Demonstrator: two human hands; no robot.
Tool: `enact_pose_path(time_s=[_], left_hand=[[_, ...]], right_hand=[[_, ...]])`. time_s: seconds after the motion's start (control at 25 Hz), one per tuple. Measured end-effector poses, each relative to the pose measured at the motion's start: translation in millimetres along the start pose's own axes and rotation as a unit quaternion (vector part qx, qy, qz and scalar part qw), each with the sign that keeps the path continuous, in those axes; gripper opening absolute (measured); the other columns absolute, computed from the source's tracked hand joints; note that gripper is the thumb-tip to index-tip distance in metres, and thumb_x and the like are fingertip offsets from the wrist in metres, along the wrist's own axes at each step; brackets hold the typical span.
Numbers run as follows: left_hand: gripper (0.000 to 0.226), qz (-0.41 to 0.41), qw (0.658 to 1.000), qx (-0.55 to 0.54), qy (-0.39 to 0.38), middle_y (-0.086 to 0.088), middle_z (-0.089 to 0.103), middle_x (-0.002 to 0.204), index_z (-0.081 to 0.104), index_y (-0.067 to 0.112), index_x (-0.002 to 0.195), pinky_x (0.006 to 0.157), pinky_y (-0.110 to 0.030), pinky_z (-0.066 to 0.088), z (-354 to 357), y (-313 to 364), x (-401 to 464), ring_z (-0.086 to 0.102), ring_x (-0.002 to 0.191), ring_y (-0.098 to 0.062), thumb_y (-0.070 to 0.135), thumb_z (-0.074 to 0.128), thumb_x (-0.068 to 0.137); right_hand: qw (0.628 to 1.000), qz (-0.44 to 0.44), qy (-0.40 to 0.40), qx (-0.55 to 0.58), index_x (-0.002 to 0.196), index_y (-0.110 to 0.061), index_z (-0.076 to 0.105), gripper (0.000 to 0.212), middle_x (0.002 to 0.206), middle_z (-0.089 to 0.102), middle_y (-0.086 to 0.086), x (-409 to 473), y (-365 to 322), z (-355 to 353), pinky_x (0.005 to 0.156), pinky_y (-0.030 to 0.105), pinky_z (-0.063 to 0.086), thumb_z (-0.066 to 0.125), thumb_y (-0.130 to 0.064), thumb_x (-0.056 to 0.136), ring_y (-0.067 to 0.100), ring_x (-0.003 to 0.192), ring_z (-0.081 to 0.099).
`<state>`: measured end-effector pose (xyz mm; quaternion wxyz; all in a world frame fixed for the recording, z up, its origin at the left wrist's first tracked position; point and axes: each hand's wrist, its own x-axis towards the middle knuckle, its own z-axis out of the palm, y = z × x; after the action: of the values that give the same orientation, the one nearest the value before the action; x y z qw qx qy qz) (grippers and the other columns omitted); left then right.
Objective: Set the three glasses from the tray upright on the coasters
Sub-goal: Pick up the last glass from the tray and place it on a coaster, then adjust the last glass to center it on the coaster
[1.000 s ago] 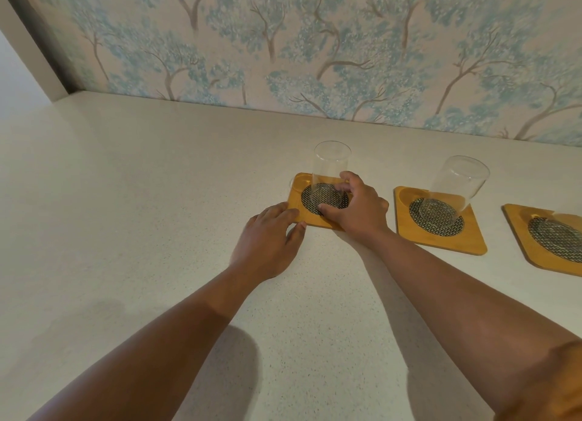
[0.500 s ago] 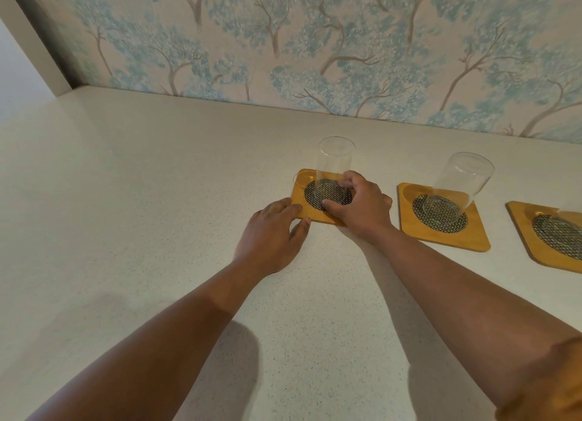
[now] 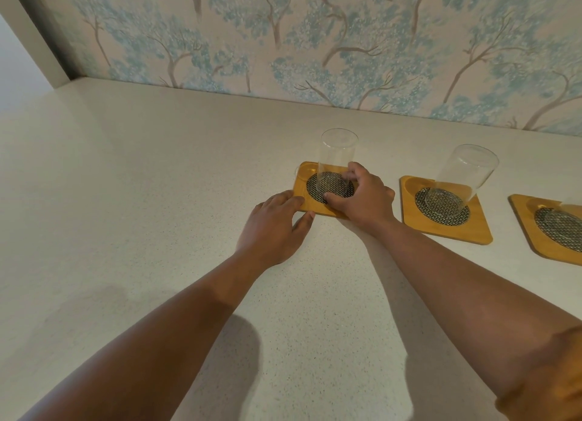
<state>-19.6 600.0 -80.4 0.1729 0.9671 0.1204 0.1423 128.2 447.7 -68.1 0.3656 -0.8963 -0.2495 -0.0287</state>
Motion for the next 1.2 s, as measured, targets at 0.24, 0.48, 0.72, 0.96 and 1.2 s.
enact_pose_path(time_s=[0.24,0.48,0.72,0.96,1.2], left_hand=[[0.053,0.012,1.000,0.003,0.020,-0.002,0.051,0.149,0.051,0.019,0.138,0.108,-0.044,0.039,-1.9,2.6,-1.1,0.049,0.134,-0.022,0.054,0.042,0.099],[0.060,0.083,0.989,0.095,0.077,-0.007,0.042,0.154,0.034,0.014,0.149,0.118,-0.043,0.030,-15.4,18.5,-14.4,0.034,0.143,-0.024,0.045,0.045,0.099],[0.072,0.142,0.976,0.105,0.126,-0.008,0.017,0.166,0.017,0.012,0.157,0.121,-0.043,0.012,-52.4,103.5,-2.0,0.010,0.154,-0.025,0.046,0.043,0.099],[0.081,0.163,0.951,0.136,0.224,-0.004,-0.013,0.168,-0.007,0.014,0.158,0.123,-0.037,-0.007,-129.7,218.4,27.1,-0.017,0.153,-0.019,0.052,0.034,0.101],[0.083,0.181,0.911,0.147,0.341,-0.008,-0.020,0.166,-0.013,0.010,0.157,0.123,-0.040,-0.009,-218.1,320.3,35.0,-0.021,0.152,-0.021,0.054,0.031,0.102]], right_hand=[[1.000,-0.001,0.020,0.011,0.158,-0.014,0.023,0.110,0.155,0.047,0.003,-9.2,-4.5,-4.9,0.115,0.051,0.019,0.076,-0.059,0.073,0.026,0.143,0.041],[0.993,-0.084,0.073,-0.044,0.158,-0.008,0.021,0.103,0.162,0.034,0.011,-55.2,-23.1,-38.5,0.118,0.047,0.016,0.075,-0.050,0.080,0.025,0.149,0.032],[0.968,-0.146,0.130,-0.156,0.157,-0.006,0.023,0.087,0.163,0.034,0.013,-84.7,-13.3,-118.9,0.119,0.047,0.019,0.061,-0.045,0.089,0.026,0.153,0.025],[0.937,-0.160,0.225,-0.214,0.161,-0.011,0.009,0.084,0.171,0.008,0.007,-87.1,-15.7,-258.6,0.122,0.040,0.004,0.041,-0.053,0.096,0.020,0.158,-0.002],[0.904,-0.193,0.305,-0.231,0.161,-0.013,-0.005,0.084,0.171,-0.010,0.005,-83.5,-48.7,-388.7,0.125,0.038,-0.007,0.026,-0.057,0.097,0.018,0.156,-0.017]])
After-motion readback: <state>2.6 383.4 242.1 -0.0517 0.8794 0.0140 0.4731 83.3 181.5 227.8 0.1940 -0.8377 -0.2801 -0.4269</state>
